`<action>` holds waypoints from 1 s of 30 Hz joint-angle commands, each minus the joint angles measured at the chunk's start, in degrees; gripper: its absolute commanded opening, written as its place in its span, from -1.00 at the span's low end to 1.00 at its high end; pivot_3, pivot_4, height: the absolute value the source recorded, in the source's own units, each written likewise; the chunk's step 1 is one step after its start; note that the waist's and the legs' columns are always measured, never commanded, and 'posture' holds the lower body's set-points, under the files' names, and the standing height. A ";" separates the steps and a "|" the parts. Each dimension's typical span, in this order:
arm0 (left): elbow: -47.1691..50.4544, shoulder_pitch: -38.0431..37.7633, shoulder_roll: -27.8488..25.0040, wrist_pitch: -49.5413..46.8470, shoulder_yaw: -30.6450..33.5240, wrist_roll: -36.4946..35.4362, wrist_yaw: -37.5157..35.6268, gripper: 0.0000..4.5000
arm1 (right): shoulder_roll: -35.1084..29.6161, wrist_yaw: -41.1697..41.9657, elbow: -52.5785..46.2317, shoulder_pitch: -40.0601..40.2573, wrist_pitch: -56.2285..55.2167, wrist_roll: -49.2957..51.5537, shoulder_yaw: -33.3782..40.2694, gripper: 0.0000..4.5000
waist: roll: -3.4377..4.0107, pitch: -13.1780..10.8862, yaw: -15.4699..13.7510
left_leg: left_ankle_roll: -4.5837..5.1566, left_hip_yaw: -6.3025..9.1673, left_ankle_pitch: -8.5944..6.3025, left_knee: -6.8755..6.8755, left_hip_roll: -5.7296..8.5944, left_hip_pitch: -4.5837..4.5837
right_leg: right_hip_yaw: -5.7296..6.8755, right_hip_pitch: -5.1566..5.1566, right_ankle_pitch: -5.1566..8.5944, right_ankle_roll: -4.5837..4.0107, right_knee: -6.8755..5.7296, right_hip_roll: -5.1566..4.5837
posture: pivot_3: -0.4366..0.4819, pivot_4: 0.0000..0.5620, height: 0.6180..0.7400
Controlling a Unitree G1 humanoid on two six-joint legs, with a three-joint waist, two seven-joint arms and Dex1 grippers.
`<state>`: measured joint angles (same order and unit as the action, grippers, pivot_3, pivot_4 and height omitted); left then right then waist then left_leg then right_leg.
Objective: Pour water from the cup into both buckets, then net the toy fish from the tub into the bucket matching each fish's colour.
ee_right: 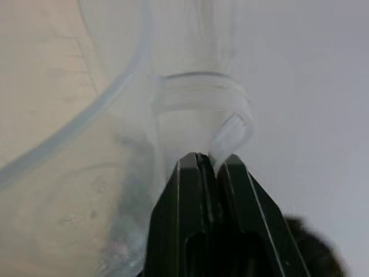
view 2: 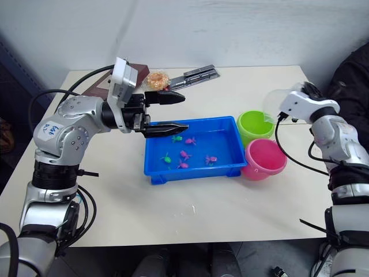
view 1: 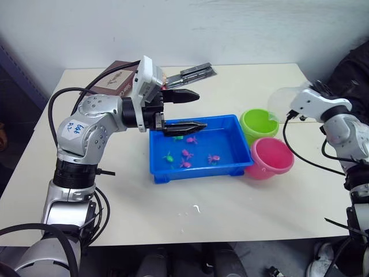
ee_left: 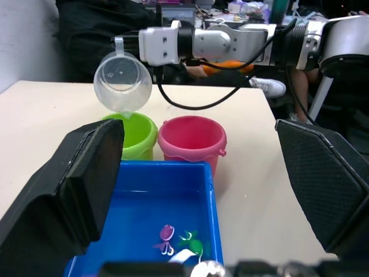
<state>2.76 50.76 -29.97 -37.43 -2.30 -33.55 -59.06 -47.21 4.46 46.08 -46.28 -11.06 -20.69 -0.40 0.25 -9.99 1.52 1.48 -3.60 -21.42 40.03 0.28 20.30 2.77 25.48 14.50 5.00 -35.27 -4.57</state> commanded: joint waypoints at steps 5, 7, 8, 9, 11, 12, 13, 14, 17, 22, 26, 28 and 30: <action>2.77 2.10 0.39 -3.45 0.13 -3.40 -2.36 1.00 | 4.00 10.72 -19.44 13.49 23.82 27.33 22.81 -0.98 | 0.00 0.00 -0.20 | -0.01 0.05 0.00 0.00 -0.06 0.00 | -0.02 -0.01 0.00 0.00 -0.01 -0.06 | -0.05 -0.47 1.00; 3.14 2.40 2.09 -7.20 1.26 -6.43 -0.49 1.00 | 6.88 9.18 -26.57 19.37 30.13 31.91 28.07 -0.98 | 0.00 0.00 -0.40 | -0.02 0.06 -0.01 0.01 -0.06 -0.02 | -0.03 -0.02 0.00 0.00 -0.03 -0.08 | -0.05 -0.47 1.00; 3.78 2.18 2.69 -7.96 1.23 -7.08 0.07 1.00 | 8.43 8.25 -29.51 21.56 32.97 33.99 30.26 -0.98 | 0.00 0.00 -0.44 | -0.01 0.09 -0.01 0.01 -0.06 0.00 | -0.04 -0.02 0.00 0.00 -0.04 -0.09 | -0.05 -0.47 1.00; 4.41 1.93 2.93 -8.37 1.21 -7.38 0.39 1.00 | 9.40 7.51 -31.71 22.89 34.95 35.15 31.47 -0.98 | 0.01 0.00 -0.46 | -0.01 0.08 -0.01 0.03 -0.06 -0.02 | -0.06 -0.02 0.00 0.00 -0.06 -0.10 | -0.05 -0.47 1.00; 6.11 1.18 3.07 -8.01 0.65 -7.36 0.19 1.00 | 12.15 4.94 -35.79 25.61 38.91 37.72 34.53 -0.98 | 0.02 0.01 -0.42 | -0.01 0.06 -0.01 0.04 -0.04 -0.03 | -0.10 -0.01 0.00 0.00 -0.12 -0.12 | -0.05 -0.47 1.00; 6.33 1.16 3.58 -8.39 0.90 -7.71 0.81 1.00 | 14.22 3.48 -37.77 27.48 40.78 39.30 36.38 -0.98 | 0.02 0.01 -0.30 | -0.01 0.03 -0.01 0.02 -0.03 -0.04 | -0.13 0.00 0.00 0.00 -0.13 -0.11 | -0.05 -0.47 1.00; 6.51 1.13 3.94 -8.74 1.15 -8.00 1.31 1.00 | 15.70 2.41 -39.36 28.84 42.25 40.45 37.65 -0.98 | 0.03 0.02 -0.31 | -0.03 0.02 -0.02 0.01 -0.04 -0.08 | -0.14 0.00 0.01 -0.01 -0.16 -0.10 | -0.05 -0.47 1.00; 6.43 1.01 4.11 -8.71 1.18 -8.00 1.50 1.00 | 17.81 1.23 -40.96 30.44 42.76 41.57 38.90 -0.98 | 0.03 0.02 -0.30 | -0.04 0.03 -0.02 0.00 -0.05 -0.10 | -0.15 0.00 0.01 -0.02 -0.17 -0.10 | -0.05 -0.47 1.00; 6.26 0.56 4.02 -8.01 0.65 -7.41 1.15 1.00 | 20.61 0.59 -43.69 33.96 40.34 41.18 38.65 -0.98 | 0.03 0.02 -0.26 | -0.06 0.03 -0.01 0.00 -0.04 -0.12 | -0.16 -0.01 0.01 -0.02 -0.19 -0.07 | -0.05 -0.47 1.00; 5.34 0.92 4.08 -7.17 0.17 -6.82 0.63 1.00 | 22.54 -0.09 -44.52 37.97 36.88 39.93 37.54 -0.98 | 0.04 0.02 -0.23 | -0.05 -0.04 -0.01 0.01 0.01 -0.14 | -0.22 0.00 0.01 -0.02 -0.21 0.01 | -0.05 -0.47 1.00; 4.05 0.58 3.71 -6.61 0.14 -6.14 0.15 1.00 | 23.66 0.27 -45.45 40.53 35.09 39.80 36.75 -0.98 | 0.04 0.02 -0.24 | -0.05 -0.03 -0.01 0.00 0.01 -0.15 | -0.22 0.00 0.02 -0.03 -0.21 0.02 | -0.05 -0.47 1.00; 3.45 0.36 3.39 -6.13 0.06 -5.70 -0.12 1.00 | 24.23 0.17 -45.80 41.55 34.47 40.16 36.95 -0.98 | 0.04 0.02 -0.24 | -0.05 -0.02 -0.01 0.00 0.00 -0.15 | -0.22 0.00 0.02 -0.03 -0.21 0.02 | -0.05 -0.47 1.00; 3.02 0.51 3.44 -6.52 0.28 -6.10 -0.34 1.00 | 25.06 0.52 -48.07 44.09 33.98 40.37 37.02 -0.67 | 0.04 0.02 -0.36 | -0.04 -0.02 0.00 0.00 0.01 -0.14 | -0.23 0.00 0.02 -0.03 -0.21 0.02 | -0.05 -0.47 1.00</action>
<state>5.67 50.96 -26.13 -44.68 -2.47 -39.25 -58.84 -22.03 4.78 1.81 -3.48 24.61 19.19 35.99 0.29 -9.97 1.16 1.44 -3.62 -21.42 40.02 0.30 20.16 2.55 25.47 14.52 4.97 -35.48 -4.56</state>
